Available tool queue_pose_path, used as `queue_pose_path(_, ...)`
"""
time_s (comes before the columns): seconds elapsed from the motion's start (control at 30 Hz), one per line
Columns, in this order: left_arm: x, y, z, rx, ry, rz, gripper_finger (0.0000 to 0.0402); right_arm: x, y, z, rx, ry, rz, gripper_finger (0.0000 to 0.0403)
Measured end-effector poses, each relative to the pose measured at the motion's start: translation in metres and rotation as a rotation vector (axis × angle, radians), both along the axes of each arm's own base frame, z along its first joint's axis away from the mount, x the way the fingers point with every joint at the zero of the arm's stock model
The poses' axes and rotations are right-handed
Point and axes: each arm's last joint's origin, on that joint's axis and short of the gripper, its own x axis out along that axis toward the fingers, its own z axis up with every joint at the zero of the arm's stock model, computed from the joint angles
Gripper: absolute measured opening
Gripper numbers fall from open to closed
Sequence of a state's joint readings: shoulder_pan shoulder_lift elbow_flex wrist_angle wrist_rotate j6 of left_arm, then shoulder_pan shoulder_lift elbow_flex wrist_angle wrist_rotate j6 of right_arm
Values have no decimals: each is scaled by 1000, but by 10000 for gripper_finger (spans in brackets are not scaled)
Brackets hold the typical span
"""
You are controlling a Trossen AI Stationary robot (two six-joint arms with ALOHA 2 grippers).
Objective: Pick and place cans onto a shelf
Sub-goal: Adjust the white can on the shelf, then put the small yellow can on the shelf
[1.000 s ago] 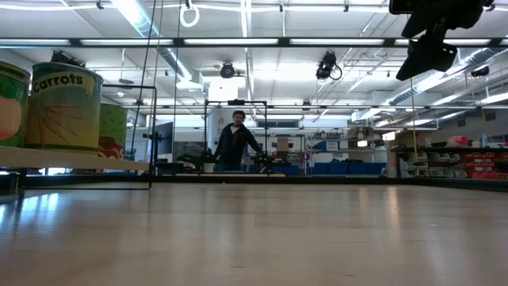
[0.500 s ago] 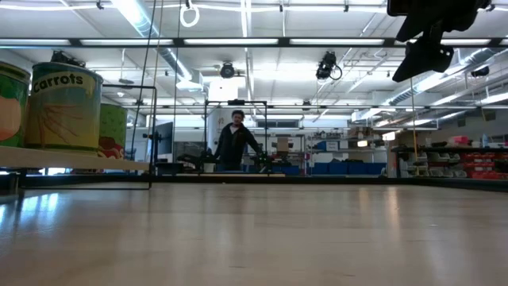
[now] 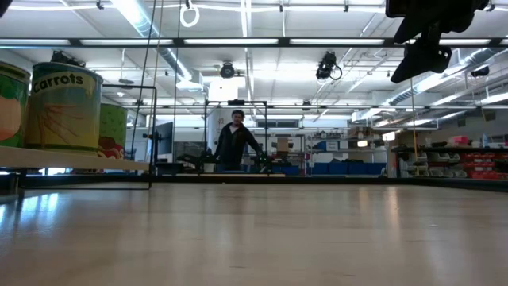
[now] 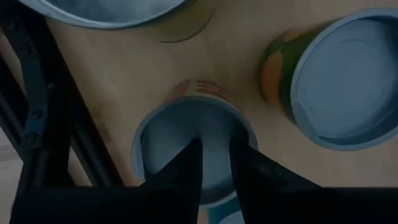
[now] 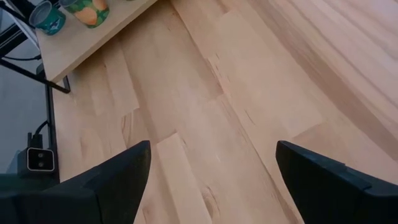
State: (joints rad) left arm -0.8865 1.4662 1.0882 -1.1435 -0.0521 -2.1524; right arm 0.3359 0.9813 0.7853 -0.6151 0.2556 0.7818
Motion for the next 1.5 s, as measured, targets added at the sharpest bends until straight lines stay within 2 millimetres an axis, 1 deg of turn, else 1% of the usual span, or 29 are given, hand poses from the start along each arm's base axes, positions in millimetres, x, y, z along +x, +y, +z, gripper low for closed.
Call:
queue_pose_path(0.13, 0, 1, 0, 7, 2, -10, 86, 0, 1, 0, 10, 5, 19, 352)
queue_pose_path(0.33, 2, 0, 2, -21, -22, -14, 86, 0, 1, 0, -29, 3, 42, 352)
queue_pose_path(0.5, -1, 3, 12, -68, -62, -8, 86, 0, -1, 0, -120, -8, 46, 352)
queue_pose_path(0.67, -7, 11, 22, -70, -70, -9, 87, 0, -2, 1, -192, -7, 67, 351)
queue_pose_path(0.73, -9, 14, 30, -80, -100, -13, 87, 2, 2, 8, -192, -1, 72, 347)
queue_pose_path(0.77, -9, 16, 38, -89, -137, -10, 87, 5, 5, 14, -196, 0, 78, 346)
queue_pose_path(0.87, -10, 28, 66, -50, -349, -4, 87, 14, 21, 26, -246, 91, 147, 345)
queue_pose_path(0.97, -10, 43, 95, 84, -614, -11, 87, 30, 42, 34, -288, 210, 199, 345)
queue_pose_path(1.07, -7, 52, 114, 248, -812, -72, 86, 47, 66, 31, -297, 332, 231, 345)
queue_pose_path(1.2, 6, 55, 132, 423, -979, -173, 86, 61, 103, 17, -249, 457, 306, 345)
queue_pose_path(1.27, 15, 53, 141, 469, -1036, -246, 86, 59, 125, 12, -227, 505, 358, 345)
queue_pose_path(1.33, 24, 52, 149, 503, -1089, -308, 86, 51, 148, 11, -202, 534, 409, 345)
queue_pose_path(1.4, 30, 51, 155, 538, -1134, -358, 86, 38, 169, 14, -160, 554, 463, 345)
queue_pose_path(1.5, 37, 52, 167, 585, -1212, -379, 86, 13, 196, 20, -99, 563, 502, 345)
